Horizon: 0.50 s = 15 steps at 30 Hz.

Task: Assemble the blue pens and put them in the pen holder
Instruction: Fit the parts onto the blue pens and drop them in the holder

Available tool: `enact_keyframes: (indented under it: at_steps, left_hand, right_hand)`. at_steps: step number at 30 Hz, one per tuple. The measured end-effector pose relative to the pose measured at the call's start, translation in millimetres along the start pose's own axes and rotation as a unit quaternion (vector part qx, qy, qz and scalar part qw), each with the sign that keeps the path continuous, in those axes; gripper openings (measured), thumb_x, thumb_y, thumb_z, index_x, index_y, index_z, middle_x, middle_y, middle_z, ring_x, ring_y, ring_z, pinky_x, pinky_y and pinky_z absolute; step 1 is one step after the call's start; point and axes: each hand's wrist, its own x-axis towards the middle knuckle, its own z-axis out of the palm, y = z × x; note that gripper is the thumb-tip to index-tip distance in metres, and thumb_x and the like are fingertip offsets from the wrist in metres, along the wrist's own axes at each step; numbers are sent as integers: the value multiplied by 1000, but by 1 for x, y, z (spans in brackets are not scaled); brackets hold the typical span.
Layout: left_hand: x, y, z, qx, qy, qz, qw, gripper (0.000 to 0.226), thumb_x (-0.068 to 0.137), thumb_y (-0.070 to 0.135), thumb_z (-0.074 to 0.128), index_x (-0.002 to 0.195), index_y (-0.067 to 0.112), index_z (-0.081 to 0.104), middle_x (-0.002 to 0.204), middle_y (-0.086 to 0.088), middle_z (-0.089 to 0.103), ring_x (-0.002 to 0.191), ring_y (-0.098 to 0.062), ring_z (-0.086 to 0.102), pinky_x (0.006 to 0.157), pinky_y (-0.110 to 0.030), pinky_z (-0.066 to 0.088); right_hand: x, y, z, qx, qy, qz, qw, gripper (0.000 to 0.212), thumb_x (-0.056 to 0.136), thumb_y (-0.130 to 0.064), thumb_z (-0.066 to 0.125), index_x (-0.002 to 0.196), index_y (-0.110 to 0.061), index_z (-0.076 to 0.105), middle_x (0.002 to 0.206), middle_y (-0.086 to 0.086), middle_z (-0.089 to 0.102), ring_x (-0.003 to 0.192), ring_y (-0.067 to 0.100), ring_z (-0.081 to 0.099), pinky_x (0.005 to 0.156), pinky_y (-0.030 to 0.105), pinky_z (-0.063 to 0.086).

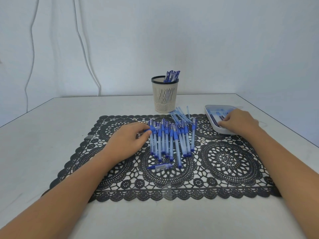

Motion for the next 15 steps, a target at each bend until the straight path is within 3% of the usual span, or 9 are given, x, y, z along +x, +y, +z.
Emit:
enact_keyframes:
  at_steps: [3, 5, 8, 10, 13, 15]
  left_hand:
    - [1, 0, 0, 1, -2, 0, 1000, 27, 93, 34, 49, 111, 20, 64, 88, 18, 56, 75, 9, 50, 64, -10, 34]
    - [1, 0, 0, 2, -3, 0, 1000, 27, 93, 34, 49, 111, 20, 64, 88, 19, 56, 76, 10, 49, 64, -10, 34]
    - [0, 0, 0, -2, -2, -1, 1000, 27, 93, 34, 49, 111, 20, 64, 87, 21, 55, 76, 11, 49, 64, -9, 33]
    - [0, 0, 0, -3, -2, 1, 1000, 28, 93, 34, 49, 112, 20, 64, 89, 20, 56, 78, 12, 48, 65, -9, 34]
    - [1, 0, 0, -2, -3, 2, 1000, 28, 93, 34, 49, 111, 20, 64, 90, 18, 57, 78, 11, 49, 66, -10, 36]
    - [0, 0, 0, 0, -5, 0, 1000, 28, 92, 35, 49, 111, 20, 64, 89, 18, 57, 78, 6, 52, 66, -13, 38]
  right_hand:
    - [4, -2, 1, 6, -25, -17, 1000, 35, 81, -42, 65, 73, -8, 73, 68, 7, 65, 64, 22, 54, 73, 35, 45]
    - [4, -2, 0, 10, -25, -20, 999, 29, 80, -34, 66, 73, -7, 72, 64, 7, 62, 61, 21, 52, 67, 32, 42]
    - [3, -3, -1, 25, -20, 2, 999, 26, 75, -16, 62, 51, -14, 52, 50, 2, 46, 52, 20, 40, 63, 31, 32]
    - [4, -2, 0, 33, -21, 3, 999, 33, 74, -13, 60, 47, -16, 40, 52, 3, 48, 50, 20, 36, 61, 31, 29]
    - [6, -2, 0, 21, -28, -6, 999, 24, 75, -20, 62, 54, -12, 52, 61, 5, 58, 53, 20, 42, 61, 31, 35]
    - [6, -5, 1, 12, -30, -1, 999, 21, 76, -21, 61, 60, -9, 55, 58, 5, 53, 54, 21, 43, 60, 30, 36]
